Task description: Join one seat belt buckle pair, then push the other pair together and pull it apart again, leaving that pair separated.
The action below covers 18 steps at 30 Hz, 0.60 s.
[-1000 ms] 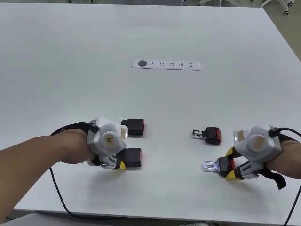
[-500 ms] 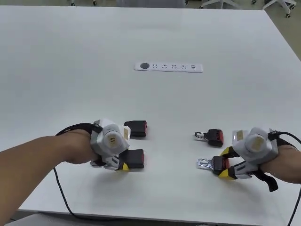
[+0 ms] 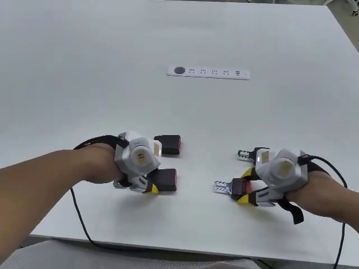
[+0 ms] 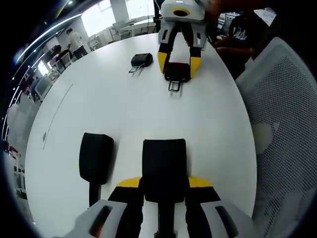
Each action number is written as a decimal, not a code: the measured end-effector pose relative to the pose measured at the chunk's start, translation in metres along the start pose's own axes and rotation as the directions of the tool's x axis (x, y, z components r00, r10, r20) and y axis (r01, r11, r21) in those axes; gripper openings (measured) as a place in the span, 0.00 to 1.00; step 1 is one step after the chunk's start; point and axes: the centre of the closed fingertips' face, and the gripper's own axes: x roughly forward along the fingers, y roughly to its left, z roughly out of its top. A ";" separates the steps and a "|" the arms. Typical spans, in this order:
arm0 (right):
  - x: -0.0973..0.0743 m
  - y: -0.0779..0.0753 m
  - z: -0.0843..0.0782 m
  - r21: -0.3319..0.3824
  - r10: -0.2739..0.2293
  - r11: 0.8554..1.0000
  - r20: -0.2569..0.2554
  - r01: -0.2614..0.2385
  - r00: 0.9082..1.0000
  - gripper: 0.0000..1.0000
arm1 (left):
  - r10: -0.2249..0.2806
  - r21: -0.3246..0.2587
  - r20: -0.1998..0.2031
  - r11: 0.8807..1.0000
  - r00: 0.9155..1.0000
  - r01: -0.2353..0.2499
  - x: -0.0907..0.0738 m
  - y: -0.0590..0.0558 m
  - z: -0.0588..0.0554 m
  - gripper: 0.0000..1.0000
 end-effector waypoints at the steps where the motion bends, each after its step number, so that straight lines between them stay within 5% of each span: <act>1: 0.003 0.000 0.004 0.020 -0.012 1.000 0.010 0.012 1.000 0.36 | 0.000 0.001 -0.002 1.000 1.000 0.000 0.000 0.000 0.000 0.33; 6: 0.013 0.003 0.019 0.023 -0.015 1.000 0.049 0.013 0.999 0.36 | -0.010 0.011 -0.004 1.000 1.000 0.010 0.000 0.000 0.000 0.33; 18: 0.030 0.005 0.046 -0.018 0.007 1.000 0.048 -0.006 0.999 0.36 | -0.013 0.027 -0.023 1.000 1.000 0.014 0.001 -0.001 0.001 0.33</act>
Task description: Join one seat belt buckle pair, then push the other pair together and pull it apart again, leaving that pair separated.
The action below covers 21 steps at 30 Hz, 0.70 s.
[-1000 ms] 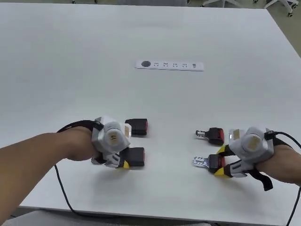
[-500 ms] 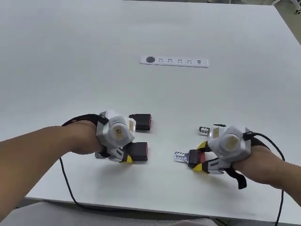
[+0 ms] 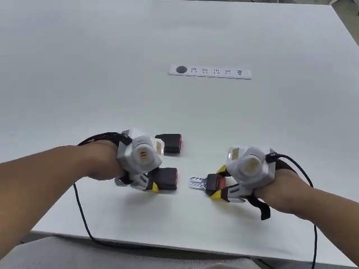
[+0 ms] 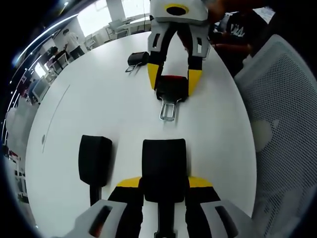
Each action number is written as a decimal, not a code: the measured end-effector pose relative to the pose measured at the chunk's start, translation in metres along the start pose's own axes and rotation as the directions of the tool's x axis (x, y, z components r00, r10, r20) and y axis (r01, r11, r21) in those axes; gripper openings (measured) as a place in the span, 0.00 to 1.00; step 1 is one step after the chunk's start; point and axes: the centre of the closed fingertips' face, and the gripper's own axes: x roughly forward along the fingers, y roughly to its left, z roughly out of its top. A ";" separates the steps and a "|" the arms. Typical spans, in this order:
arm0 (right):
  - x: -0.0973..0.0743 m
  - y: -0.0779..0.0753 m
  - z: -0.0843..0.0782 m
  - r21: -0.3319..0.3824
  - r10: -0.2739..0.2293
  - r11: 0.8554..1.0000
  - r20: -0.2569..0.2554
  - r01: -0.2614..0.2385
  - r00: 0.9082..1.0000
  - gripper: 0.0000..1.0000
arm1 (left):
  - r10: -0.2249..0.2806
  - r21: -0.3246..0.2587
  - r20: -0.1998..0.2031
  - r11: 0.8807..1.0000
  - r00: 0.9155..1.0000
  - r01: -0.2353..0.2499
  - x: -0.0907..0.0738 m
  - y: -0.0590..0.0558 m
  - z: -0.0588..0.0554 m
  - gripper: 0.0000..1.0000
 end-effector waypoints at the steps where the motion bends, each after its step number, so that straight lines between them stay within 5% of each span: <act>1: 0.002 0.001 0.003 -0.006 0.001 1.000 -0.002 -0.001 1.000 0.36 | -0.001 0.005 -0.002 1.000 1.000 0.001 0.000 0.000 0.000 0.33; 21: 0.015 -0.002 0.022 -0.034 0.021 0.999 -0.020 -0.021 1.000 0.36 | -0.016 0.016 -0.019 1.000 1.000 0.016 0.001 0.000 0.001 0.33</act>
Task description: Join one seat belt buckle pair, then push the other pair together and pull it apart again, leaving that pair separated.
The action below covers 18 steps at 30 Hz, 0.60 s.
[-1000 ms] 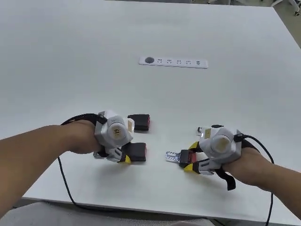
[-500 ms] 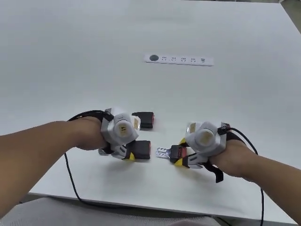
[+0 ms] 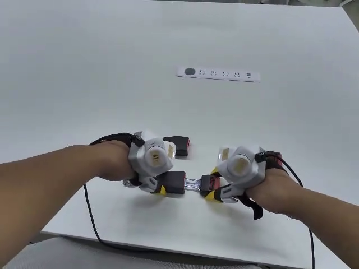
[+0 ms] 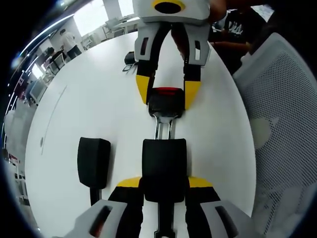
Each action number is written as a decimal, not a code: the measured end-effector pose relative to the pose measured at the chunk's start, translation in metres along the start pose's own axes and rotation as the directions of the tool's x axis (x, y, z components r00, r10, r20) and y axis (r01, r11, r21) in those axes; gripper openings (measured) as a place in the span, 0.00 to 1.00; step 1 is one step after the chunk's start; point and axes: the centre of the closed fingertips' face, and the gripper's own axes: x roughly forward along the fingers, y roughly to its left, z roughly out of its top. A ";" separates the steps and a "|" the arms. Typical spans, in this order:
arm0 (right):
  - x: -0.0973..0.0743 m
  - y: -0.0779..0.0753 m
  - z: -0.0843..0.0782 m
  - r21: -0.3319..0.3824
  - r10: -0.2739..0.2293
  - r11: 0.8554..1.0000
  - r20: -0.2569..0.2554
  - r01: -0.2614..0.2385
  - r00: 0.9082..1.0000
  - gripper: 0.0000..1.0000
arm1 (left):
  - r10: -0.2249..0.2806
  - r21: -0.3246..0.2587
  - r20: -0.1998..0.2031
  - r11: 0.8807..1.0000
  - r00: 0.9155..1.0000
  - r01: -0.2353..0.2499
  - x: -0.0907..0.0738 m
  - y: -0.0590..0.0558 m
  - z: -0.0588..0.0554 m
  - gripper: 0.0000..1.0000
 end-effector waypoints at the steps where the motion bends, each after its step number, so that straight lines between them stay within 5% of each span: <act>1: 0.000 0.000 0.000 -0.011 0.000 1.000 0.000 0.000 1.000 0.36 | -0.001 0.000 0.000 1.000 1.000 0.001 0.000 0.000 0.000 0.33; 18: 0.007 0.002 0.013 -0.006 0.009 1.000 0.037 -0.009 0.999 0.36 | -0.010 -0.018 0.010 1.000 1.000 0.010 0.001 0.001 0.001 0.33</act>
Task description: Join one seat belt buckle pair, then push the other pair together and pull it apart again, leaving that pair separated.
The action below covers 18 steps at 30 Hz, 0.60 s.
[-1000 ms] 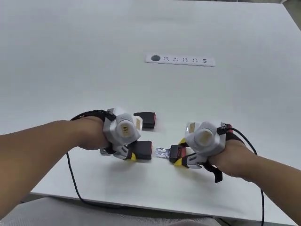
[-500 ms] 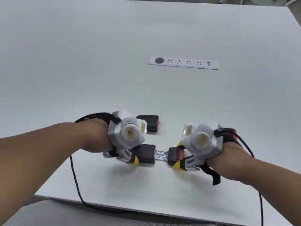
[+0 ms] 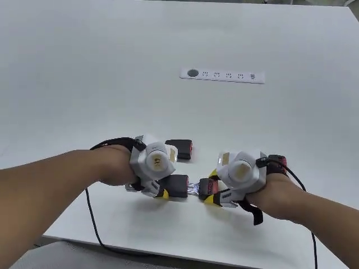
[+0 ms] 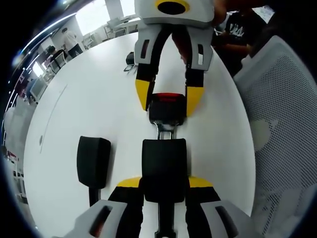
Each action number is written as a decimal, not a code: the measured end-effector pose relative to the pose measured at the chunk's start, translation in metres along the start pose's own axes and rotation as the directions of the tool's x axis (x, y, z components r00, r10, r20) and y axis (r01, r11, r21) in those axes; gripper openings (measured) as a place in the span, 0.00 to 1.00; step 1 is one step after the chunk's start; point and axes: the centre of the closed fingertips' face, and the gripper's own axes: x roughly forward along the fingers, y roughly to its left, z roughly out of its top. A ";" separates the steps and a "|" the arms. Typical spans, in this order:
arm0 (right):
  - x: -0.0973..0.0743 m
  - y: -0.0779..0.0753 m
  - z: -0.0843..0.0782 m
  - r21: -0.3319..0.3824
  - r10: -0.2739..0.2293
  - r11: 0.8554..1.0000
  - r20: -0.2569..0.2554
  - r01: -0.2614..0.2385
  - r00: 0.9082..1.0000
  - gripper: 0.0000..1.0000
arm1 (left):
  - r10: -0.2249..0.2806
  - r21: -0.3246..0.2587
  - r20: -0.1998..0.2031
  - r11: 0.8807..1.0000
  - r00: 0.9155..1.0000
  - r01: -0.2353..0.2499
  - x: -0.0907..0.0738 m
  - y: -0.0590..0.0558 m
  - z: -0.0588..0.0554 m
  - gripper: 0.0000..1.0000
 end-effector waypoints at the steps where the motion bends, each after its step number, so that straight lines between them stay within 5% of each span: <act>1: 0.000 0.000 0.000 -0.004 0.002 1.000 0.000 -0.002 1.000 0.36 | -0.001 0.000 0.001 1.000 1.000 0.001 0.000 0.000 0.000 0.33; 18: 0.002 -0.002 0.002 -0.030 0.015 0.999 0.005 -0.015 1.000 0.35 | -0.015 0.003 0.005 1.000 1.000 0.015 0.001 0.000 0.000 0.33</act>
